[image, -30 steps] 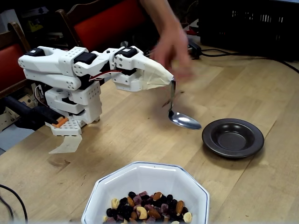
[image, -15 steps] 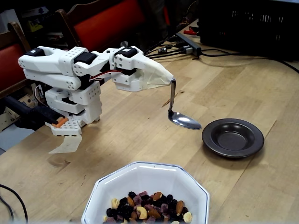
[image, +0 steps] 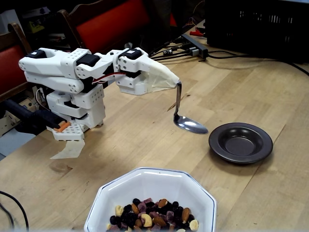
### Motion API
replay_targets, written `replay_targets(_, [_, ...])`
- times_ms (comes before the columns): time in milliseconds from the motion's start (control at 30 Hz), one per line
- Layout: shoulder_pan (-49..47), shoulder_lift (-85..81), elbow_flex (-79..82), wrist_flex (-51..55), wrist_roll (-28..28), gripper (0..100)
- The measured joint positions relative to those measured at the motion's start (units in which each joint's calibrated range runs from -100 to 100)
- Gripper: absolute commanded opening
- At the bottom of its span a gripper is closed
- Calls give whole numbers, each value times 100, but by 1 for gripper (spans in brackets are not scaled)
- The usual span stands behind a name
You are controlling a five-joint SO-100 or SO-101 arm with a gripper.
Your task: Use spoon to transfer food from the white bowl to brown plate
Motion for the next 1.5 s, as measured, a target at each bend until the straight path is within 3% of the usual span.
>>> replay_targets(500, [0,26,-101,0,0,2])
replay_targets(1000, [0,2413,-1810,0,0,2])
replay_targets(1500, [44,3229,-2348,0,0,2])
